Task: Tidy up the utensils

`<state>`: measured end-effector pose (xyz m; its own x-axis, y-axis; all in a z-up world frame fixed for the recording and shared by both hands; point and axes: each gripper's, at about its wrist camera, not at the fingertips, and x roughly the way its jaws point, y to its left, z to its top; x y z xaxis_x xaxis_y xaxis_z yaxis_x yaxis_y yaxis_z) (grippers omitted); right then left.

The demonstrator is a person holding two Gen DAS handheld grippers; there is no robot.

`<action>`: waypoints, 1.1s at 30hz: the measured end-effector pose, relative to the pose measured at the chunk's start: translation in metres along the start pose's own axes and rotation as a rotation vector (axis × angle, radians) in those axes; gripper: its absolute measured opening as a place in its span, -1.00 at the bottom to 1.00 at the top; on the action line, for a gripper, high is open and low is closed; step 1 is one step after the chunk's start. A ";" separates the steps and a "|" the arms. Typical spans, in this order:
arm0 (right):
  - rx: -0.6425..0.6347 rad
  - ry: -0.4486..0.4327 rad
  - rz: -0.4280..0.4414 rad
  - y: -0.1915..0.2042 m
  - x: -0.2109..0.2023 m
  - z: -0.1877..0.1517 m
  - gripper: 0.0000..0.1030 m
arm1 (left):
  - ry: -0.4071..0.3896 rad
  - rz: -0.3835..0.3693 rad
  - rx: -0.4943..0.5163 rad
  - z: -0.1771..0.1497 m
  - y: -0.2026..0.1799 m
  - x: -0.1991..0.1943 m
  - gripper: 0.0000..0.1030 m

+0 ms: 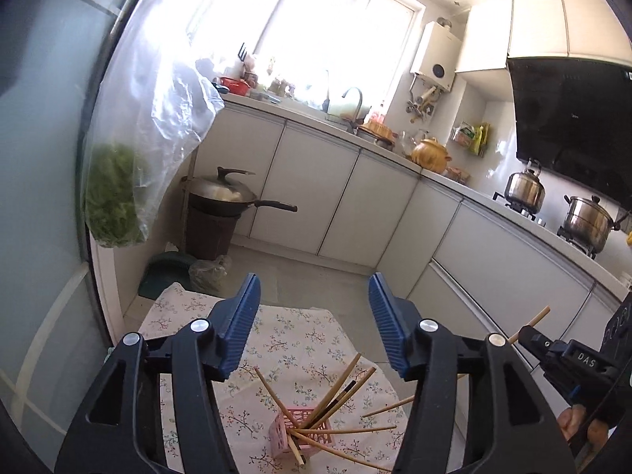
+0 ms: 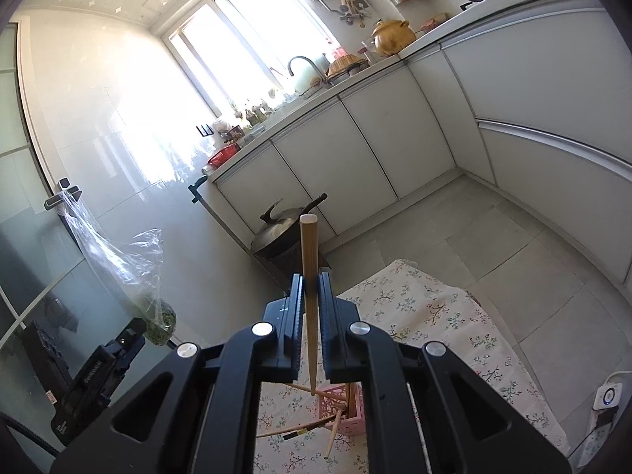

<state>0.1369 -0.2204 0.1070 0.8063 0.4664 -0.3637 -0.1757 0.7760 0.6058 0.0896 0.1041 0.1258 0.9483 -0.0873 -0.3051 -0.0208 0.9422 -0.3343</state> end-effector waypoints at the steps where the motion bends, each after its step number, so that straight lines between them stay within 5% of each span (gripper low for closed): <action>1: -0.004 0.004 0.001 0.003 0.004 -0.001 -0.85 | 0.005 0.002 0.001 0.001 0.002 0.000 0.06; 15: -0.106 0.135 -0.029 0.029 0.096 -0.054 -0.79 | 0.063 0.014 0.013 -0.008 0.010 0.014 0.06; 24: -0.184 0.059 -0.022 0.052 0.049 -0.049 -0.74 | 0.067 -0.004 0.085 -0.016 -0.011 0.003 0.17; 30: -0.260 0.011 -0.107 0.056 0.017 -0.059 -0.35 | -0.006 0.077 0.153 -0.033 -0.035 -0.014 0.69; 33: -0.252 0.002 -0.166 0.047 0.005 -0.062 0.11 | -0.035 0.121 0.160 -0.042 -0.039 -0.024 0.86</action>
<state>0.0977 -0.1551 0.0897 0.8347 0.3249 -0.4447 -0.1762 0.9225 0.3433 0.0543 0.0553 0.1085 0.9526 0.0380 -0.3019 -0.0869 0.9848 -0.1501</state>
